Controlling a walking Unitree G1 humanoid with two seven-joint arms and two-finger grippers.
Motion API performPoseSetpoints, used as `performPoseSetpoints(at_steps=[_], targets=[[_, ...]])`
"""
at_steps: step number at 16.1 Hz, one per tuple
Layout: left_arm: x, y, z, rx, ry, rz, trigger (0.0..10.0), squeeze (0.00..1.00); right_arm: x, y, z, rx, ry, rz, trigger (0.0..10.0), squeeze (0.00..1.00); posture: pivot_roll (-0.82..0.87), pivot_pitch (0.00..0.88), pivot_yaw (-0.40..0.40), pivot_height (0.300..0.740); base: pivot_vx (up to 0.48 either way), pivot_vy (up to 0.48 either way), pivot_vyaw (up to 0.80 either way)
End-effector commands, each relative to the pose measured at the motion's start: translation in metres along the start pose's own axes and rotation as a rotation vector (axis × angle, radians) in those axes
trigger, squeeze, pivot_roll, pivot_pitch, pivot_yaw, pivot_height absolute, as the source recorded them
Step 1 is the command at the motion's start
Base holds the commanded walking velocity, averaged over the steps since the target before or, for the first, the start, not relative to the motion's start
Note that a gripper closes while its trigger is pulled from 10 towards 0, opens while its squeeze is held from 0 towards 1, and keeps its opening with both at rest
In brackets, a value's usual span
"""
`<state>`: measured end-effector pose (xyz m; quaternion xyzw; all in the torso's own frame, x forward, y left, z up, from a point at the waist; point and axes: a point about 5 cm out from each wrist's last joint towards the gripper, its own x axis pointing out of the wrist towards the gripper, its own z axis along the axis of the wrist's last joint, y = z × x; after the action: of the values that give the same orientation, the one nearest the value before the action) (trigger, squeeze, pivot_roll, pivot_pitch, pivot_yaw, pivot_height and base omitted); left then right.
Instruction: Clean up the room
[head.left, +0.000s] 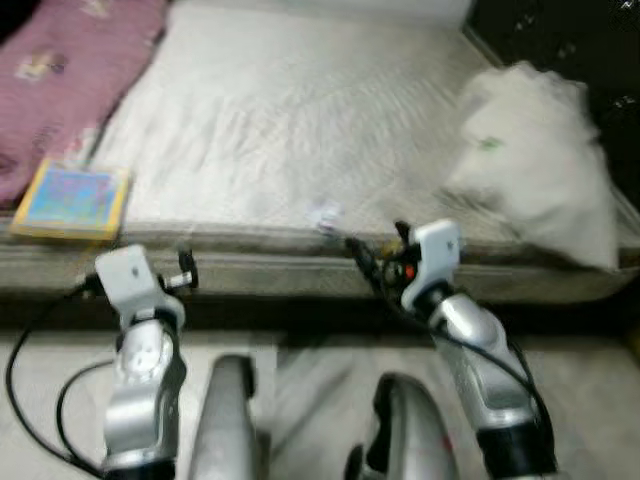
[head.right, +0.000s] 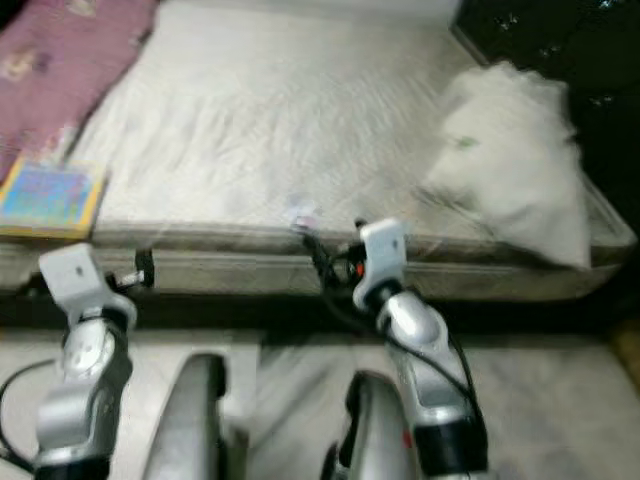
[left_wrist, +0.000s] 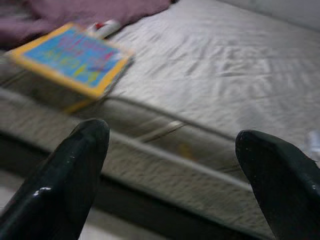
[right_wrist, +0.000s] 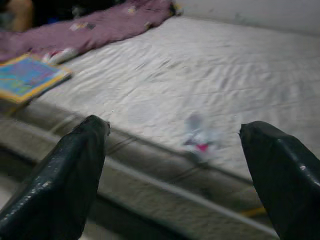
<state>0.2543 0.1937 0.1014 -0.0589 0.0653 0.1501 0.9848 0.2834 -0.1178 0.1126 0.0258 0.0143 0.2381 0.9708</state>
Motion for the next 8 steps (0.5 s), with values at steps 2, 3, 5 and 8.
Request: performPoseSetpoints(at_steps=[2,3,5,8], targets=[[0.001,-0.0074,0.0053,-0.014,-0.02,-0.036,10.0,0.0,0.0007,-0.002,0.0059,-0.009,-0.015,0.013,10.0,0.0,0.05,0.058,-0.105,0.575,0.122,0.0,0.0],[0.001,-0.0075,0.0054,-0.014,-0.02,-0.037,10.0,0.0,0.0006,-0.0019,0.0058,-0.009,-0.015,0.013,10.0,0.0,0.05,0.058,-0.105,0.575,0.247,0.0,0.0],[0.0005,-0.0075,0.0049,-0.015,-0.02,-0.042,10.0,0.0,0.0003,-0.0016,0.005,-0.007,-0.013,0.014,10.0,0.0,0.06,0.049,-0.103,0.575,0.276,0.0,0.0],[0.0001,-0.0081,0.0041,-0.016,-0.018,-0.049,10.0,0.0,-0.0002,-0.0017,0.0043,-0.007,-0.011,0.016,10.0,0.0,0.06,0.046,-0.103,0.575,0.317,0.0,0.0]])
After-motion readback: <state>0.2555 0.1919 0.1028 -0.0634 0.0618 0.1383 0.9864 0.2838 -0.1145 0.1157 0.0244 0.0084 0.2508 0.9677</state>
